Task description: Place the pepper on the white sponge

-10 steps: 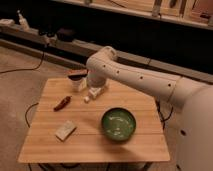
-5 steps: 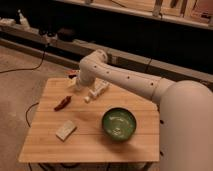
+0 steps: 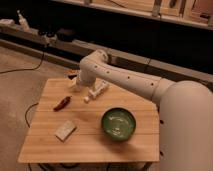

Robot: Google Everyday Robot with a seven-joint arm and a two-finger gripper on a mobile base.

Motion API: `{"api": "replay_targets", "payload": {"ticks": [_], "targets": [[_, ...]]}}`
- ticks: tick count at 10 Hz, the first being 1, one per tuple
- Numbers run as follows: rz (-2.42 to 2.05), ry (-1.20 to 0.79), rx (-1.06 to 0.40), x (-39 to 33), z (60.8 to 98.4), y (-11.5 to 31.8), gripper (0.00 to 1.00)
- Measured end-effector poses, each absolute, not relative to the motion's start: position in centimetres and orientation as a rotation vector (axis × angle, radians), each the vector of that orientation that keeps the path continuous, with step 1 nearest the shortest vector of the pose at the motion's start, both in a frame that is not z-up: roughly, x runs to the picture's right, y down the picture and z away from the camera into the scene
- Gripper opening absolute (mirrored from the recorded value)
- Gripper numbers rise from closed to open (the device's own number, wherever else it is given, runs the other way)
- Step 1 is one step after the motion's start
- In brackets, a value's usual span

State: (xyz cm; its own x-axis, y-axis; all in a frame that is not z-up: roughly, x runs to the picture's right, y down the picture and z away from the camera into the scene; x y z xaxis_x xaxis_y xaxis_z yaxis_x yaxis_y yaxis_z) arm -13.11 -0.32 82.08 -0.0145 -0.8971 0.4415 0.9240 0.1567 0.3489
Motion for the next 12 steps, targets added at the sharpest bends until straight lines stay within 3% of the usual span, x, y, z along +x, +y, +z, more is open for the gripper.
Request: {"api": "replay_targets", "payload": {"ticks": [3,6,8,12], "targets": [[-1.332,-0.791,-0.084,-17.4,82.9,-1.7,0.8],[-1.179,-0.775,-0.187,-19.3,86.2,-3.8,0.8],[-1.102,-0.736,-0.255,-21.2,89.2,-2.8,0.8],[-1.15,-0.721,-0.269,-26.4,90.1,-1.3,0.8]]}}
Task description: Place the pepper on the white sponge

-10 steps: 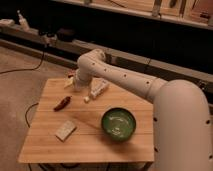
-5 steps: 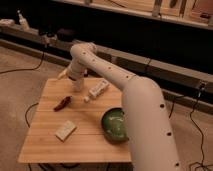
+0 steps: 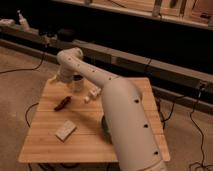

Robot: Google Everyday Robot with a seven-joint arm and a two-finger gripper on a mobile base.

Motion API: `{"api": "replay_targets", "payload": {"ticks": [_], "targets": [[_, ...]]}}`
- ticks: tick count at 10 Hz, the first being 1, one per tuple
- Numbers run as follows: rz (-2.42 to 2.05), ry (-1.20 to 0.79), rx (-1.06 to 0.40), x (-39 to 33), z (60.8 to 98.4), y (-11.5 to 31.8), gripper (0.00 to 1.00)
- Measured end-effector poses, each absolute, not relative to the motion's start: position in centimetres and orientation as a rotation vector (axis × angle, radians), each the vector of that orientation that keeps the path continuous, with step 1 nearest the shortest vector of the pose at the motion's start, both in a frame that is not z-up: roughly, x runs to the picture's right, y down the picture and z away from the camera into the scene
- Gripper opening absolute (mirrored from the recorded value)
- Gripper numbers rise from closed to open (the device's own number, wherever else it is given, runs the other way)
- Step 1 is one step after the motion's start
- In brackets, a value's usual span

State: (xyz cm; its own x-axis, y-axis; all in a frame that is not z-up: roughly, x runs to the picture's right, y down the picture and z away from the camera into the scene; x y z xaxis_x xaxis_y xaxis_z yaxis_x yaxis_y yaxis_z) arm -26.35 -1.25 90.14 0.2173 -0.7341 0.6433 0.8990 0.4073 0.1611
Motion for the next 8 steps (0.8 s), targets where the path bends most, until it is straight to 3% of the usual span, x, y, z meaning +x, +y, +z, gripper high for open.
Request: {"api": "replay_targets", "payload": {"ticks": [8], "targets": [[-1.135,-0.644,-0.322,-25.67,91.08,-0.8,0.8]]}}
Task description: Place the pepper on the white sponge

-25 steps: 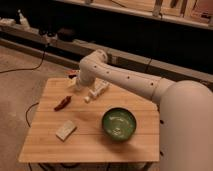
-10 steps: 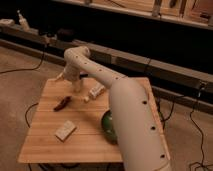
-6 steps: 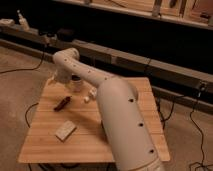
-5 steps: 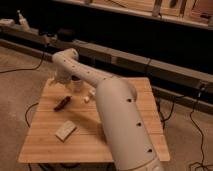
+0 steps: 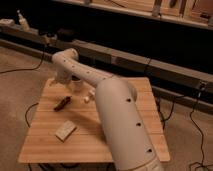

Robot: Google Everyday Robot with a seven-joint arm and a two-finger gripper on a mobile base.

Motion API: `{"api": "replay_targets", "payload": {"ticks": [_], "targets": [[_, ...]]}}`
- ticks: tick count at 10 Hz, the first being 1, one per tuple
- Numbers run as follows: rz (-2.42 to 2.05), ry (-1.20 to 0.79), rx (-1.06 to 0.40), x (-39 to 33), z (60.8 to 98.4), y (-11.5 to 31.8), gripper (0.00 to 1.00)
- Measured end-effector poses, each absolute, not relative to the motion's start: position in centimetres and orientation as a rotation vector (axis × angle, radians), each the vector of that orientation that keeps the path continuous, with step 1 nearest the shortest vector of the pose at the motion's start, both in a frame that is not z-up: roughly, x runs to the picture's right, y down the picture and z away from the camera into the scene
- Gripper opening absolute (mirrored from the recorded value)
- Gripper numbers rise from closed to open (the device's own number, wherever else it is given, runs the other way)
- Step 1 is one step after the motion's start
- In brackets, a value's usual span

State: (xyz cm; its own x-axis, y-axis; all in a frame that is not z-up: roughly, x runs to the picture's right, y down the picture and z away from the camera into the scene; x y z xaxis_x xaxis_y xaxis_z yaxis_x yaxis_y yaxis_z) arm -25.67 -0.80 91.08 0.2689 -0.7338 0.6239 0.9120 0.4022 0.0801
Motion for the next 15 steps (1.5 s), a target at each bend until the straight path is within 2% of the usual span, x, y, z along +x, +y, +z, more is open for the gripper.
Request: {"api": "replay_targets", "payload": {"ticks": [5,11,13,15], "targets": [[-1.022,-0.494,-0.36,-23.7,92.3,1.4,0.8],[-0.993,-0.576,-0.483,-25.6,93.3,7.9,0.8],[-0.988,-0.549,-0.519,-25.1,94.0,8.2,0.72],[-0.991,-0.513,-0.539,-25.0,94.4,8.1,0.52]]}}
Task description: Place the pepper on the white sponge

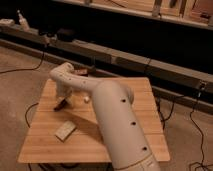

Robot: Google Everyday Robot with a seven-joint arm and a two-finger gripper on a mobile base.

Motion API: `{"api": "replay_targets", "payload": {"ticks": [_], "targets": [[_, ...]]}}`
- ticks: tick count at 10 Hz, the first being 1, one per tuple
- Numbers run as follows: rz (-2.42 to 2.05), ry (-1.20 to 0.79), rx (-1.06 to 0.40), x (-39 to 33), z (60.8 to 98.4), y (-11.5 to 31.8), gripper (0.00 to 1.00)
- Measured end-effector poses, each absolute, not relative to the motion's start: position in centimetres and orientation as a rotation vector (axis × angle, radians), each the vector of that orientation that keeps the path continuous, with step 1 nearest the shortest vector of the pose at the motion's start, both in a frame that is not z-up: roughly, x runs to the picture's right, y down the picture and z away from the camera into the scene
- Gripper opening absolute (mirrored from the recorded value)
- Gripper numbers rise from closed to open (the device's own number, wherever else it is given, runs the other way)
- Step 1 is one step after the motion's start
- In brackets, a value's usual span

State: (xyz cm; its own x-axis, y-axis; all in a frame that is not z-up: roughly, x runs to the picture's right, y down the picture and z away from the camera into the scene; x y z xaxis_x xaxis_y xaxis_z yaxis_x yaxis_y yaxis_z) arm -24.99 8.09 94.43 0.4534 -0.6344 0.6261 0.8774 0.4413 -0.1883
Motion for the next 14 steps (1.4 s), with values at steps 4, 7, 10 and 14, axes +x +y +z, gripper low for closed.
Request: {"api": "replay_targets", "payload": {"ticks": [4,7,10,14], "targets": [[-0.998,-0.482,-0.554,-25.2,94.5,7.7,0.31],[-1.027,-0.519,-0.519,-27.0,92.0,7.0,0.31],[-1.102,-0.615,-0.494,-27.9,86.3,8.6,0.3],[-1.152,-0.648,-0.518,-26.8,83.3,10.3,0.28]]}}
